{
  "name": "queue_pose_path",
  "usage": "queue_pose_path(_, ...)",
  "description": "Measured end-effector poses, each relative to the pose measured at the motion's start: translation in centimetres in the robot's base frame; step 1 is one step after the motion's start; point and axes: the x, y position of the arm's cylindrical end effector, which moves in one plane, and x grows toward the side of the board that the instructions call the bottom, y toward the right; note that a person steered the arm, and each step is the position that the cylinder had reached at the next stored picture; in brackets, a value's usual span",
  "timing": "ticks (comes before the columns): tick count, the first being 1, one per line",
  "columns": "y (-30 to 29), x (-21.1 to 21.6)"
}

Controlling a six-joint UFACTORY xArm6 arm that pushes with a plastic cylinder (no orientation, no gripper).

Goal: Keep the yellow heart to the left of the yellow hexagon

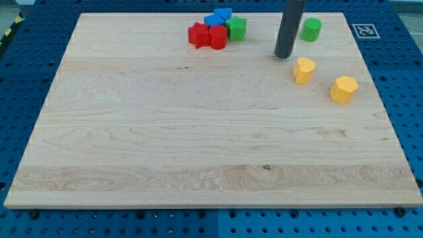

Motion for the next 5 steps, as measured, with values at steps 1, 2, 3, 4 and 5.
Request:
queue_pose_path(1, 2.8, 2.9)
queue_pose_path(2, 5.6, 5.8)
queue_pose_path(3, 5.9, 6.3)
queue_pose_path(4, 3.3, 4.0)
queue_pose_path(5, 1.1, -0.7)
